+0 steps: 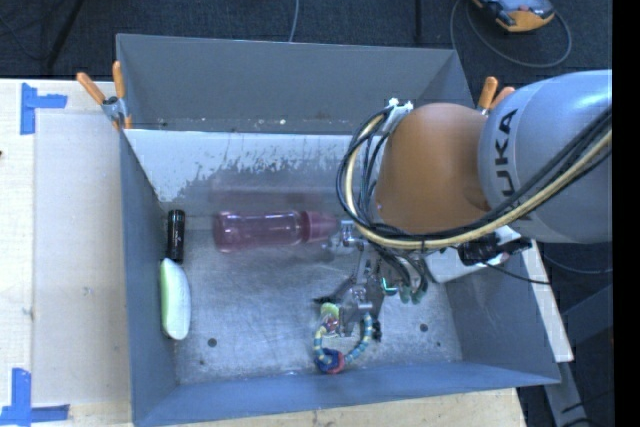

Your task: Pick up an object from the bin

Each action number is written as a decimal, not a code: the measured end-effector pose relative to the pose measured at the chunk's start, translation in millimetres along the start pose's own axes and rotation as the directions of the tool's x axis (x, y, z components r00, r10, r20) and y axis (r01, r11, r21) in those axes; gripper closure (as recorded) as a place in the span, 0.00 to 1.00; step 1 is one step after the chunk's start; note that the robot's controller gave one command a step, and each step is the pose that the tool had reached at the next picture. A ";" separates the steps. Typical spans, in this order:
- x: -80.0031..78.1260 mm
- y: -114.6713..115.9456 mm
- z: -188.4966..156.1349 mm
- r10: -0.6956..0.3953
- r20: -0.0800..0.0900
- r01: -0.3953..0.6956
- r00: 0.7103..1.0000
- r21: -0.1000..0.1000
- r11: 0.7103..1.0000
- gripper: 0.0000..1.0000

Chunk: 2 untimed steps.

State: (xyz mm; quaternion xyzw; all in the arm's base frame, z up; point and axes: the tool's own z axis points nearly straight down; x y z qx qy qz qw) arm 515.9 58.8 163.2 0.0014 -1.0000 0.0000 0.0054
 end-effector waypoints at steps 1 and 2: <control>-1.9 -0.3 -3.6 0.002 0.008 -0.002 1.000 0.000 1.000 0.00; 4.9 -54.0 77.9 0.029 0.008 -0.029 1.000 0.000 1.000 1.00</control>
Offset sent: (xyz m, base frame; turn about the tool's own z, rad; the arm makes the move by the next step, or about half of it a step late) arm -0.0051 -0.0535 -0.0768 0.0253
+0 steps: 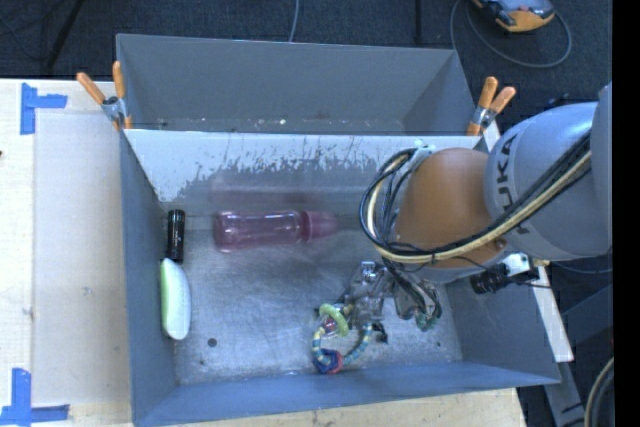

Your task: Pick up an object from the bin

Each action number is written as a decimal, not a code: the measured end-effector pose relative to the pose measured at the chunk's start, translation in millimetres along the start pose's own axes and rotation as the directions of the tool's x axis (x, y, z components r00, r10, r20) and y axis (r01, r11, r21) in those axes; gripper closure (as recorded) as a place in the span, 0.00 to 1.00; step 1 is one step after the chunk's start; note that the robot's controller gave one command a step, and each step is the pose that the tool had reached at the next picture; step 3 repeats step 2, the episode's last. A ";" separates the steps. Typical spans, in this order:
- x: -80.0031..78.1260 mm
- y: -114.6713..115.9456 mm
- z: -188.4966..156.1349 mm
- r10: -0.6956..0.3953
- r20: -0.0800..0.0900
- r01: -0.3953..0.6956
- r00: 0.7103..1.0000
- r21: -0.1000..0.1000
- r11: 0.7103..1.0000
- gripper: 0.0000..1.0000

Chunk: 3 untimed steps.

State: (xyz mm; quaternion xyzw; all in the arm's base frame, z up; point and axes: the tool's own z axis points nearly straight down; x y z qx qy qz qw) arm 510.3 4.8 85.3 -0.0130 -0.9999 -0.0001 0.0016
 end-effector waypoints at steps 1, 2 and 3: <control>0.0 0.0 0.0 0.000 0.000 0.000 1.000 0.000 1.000 1.00; 12.3 -6.0 -139.2 -0.018 0.003 0.018 1.000 0.000 1.000 1.00; 12.3 -6.0 -139.2 -0.018 0.003 0.018 1.000 0.000 1.000 1.00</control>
Offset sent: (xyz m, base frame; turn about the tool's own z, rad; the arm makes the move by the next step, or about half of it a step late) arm -0.0125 -0.0064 0.1397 -0.0194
